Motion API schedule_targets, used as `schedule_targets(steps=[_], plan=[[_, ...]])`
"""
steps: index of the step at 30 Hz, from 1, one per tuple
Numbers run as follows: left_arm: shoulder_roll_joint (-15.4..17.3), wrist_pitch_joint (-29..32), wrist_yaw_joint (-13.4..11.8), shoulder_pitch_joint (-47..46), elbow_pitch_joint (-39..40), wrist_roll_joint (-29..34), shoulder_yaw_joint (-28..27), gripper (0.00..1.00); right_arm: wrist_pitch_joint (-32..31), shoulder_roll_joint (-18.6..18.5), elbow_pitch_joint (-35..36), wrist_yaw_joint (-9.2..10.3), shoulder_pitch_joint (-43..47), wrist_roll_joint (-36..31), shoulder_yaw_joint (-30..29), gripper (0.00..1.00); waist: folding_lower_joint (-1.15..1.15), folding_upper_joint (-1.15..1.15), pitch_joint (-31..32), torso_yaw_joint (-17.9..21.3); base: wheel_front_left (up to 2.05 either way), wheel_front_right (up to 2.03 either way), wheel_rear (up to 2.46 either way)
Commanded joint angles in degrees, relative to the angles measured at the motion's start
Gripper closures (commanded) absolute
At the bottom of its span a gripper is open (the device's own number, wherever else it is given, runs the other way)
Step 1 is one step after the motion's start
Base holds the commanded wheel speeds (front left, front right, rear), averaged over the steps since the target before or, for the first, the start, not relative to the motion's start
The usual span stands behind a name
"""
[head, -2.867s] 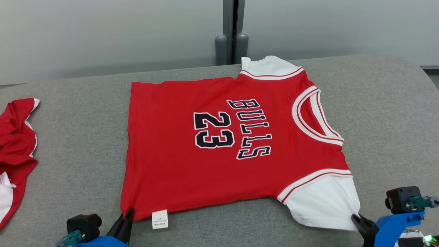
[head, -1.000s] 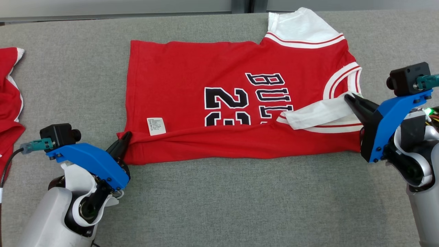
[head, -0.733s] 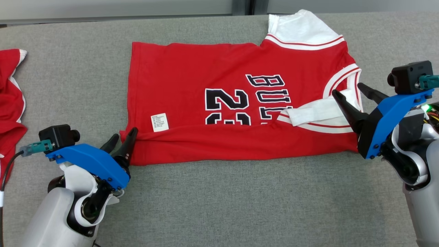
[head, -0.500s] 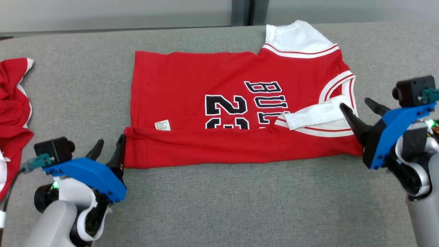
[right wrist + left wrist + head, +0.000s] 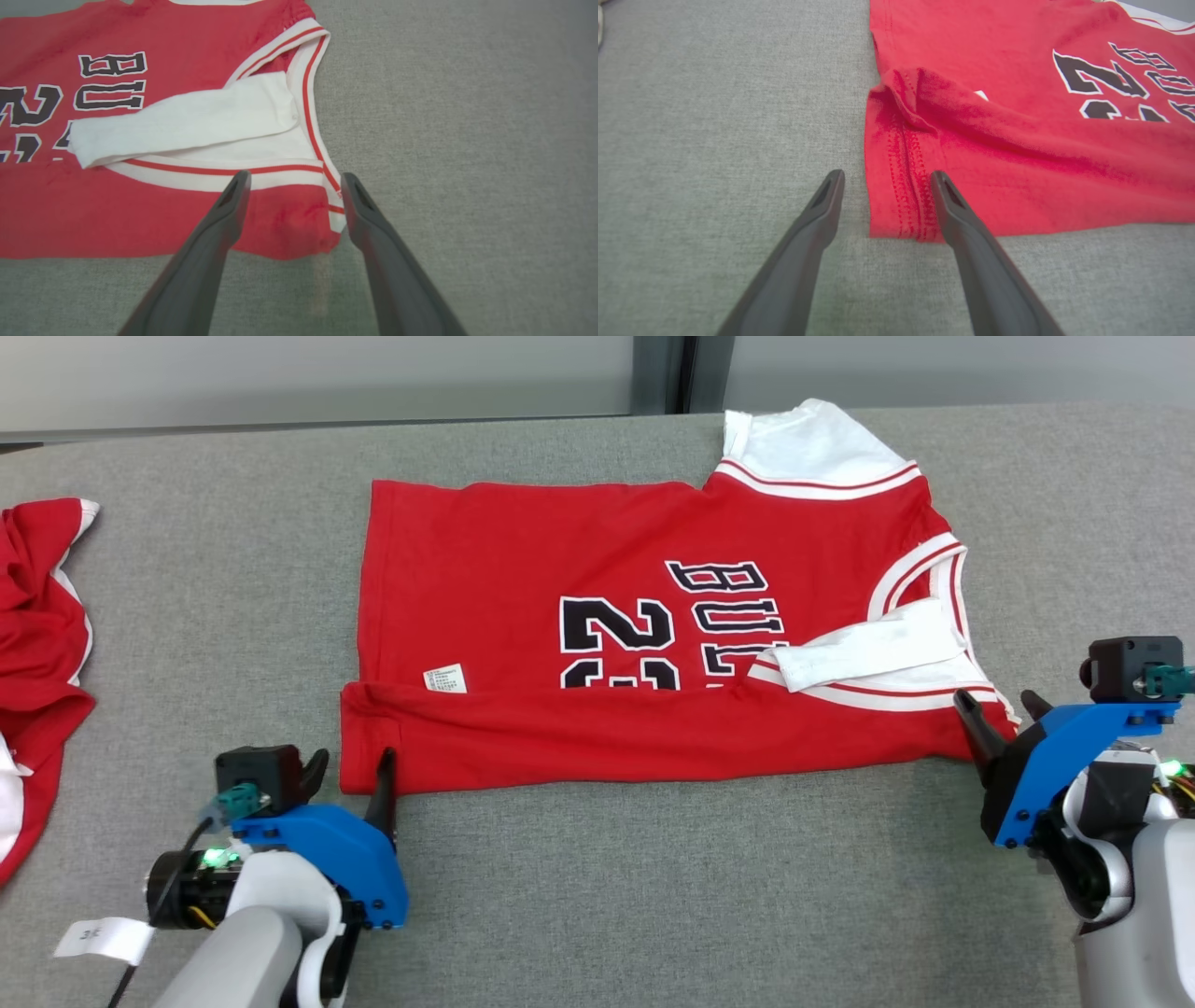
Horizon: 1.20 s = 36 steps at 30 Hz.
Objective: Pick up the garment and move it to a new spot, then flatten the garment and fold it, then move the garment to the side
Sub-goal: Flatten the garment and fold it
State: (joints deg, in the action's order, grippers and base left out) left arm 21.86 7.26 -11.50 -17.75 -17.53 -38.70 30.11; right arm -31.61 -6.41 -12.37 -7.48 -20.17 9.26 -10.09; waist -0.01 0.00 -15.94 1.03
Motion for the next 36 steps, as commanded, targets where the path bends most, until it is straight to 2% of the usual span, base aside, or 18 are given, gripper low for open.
schedule_targets(steps=[1,11,17,18,19,20,21,22,30,36], plan=[[-0.5,-0.6,-0.3,-1.1,-0.4,0.8,0.5,0.0,0.9,0.5,-0.7,-0.03,-0.6,-0.7,-0.3,0.0,0.01,0.0,-0.3,0.1,0.0,0.0,0.0],[-2.3,-0.9,-1.8,-1.8,-5.1,1.7,2.0,0.0,3.4,2.9,-6.5,-0.03,-1.9,-5.7,-3.0,0.0,0.01,0.0,-1.3,0.1,0.0,0.0,0.0],[-3.0,-0.1,-1.0,-1.5,-8.0,0.6,2.1,0.0,3.7,3.3,-10.6,-0.02,-2.7,-7.9,-4.1,0.0,0.01,0.0,-1.8,0.0,0.0,0.0,0.0],[-3.1,0.2,-0.8,-1.6,-8.5,0.5,2.4,0.15,3.3,3.4,-11.2,-0.02,-2.7,-8.3,-4.3,0.0,0.01,0.0,-1.8,-0.1,0.0,0.0,0.0],[-3.4,0.6,-0.4,-1.4,-9.0,0.0,2.6,0.4,3.0,3.4,-11.8,-0.02,-2.6,-8.3,-4.3,0.02,0.01,0.0,-1.8,-0.2,0.0,0.0,0.0],[-3.5,1.1,0.0,-1.3,-9.4,-0.2,2.9,0.62,2.7,3.5,-12.4,-0.02,-2.4,-8.5,-4.3,0.27,0.01,0.0,-1.8,-0.2,0.0,0.0,0.0],[-3.7,1.4,0.5,-1.2,-9.8,-0.5,3.2,1.0,2.3,3.6,-12.9,-0.02,-2.0,-8.6,-4.0,0.75,0.01,0.0,-1.8,-0.3,0.0,0.0,0.0],[-4.0,1.8,1.1,-1.1,-10.2,-0.9,3.5,1.0,2.0,3.6,-13.3,-0.02,-1.7,-8.8,-3.8,1.0,0.01,0.0,-1.7,-0.3,0.0,0.0,0.0],[-4.9,0.5,3.2,0.5,-11.9,-2.9,3.1,1.0,3.1,3.6,-11.3,-0.01,1.2,-7.4,-3.7,1.0,0.01,0.0,0.8,0.2,0.0,0.0,0.0],[-2.7,-0.4,2.6,3.6,-7.4,-4.8,1.0,1.0,1.9,3.4,-4.3,-0.01,5.5,-5.2,-2.9,1.0,0.01,0.0,3.9,0.5,0.0,0.0,0.0]])
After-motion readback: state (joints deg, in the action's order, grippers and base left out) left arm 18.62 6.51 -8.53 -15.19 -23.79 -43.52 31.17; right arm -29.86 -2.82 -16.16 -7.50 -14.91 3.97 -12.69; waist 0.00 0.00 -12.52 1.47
